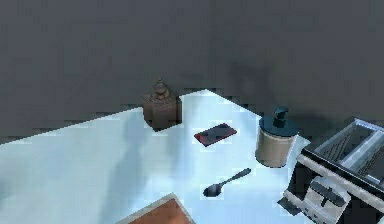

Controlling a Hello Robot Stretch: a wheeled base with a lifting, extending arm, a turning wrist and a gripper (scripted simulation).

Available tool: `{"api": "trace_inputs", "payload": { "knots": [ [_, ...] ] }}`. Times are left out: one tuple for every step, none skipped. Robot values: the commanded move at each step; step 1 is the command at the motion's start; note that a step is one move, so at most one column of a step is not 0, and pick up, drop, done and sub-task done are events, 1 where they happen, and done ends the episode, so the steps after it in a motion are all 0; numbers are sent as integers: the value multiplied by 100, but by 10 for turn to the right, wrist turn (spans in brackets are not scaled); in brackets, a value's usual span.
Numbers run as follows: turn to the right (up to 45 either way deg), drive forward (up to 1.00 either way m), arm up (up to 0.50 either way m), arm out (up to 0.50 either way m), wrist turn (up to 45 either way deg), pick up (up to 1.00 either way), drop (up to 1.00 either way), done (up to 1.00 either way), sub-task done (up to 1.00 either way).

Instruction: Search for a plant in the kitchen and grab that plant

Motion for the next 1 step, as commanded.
{"api": "trace_inputs", "payload": {
  "knots": [
    [0, 0, 0, 0, 0, 0, 0, 100, 0]
  ]
}}
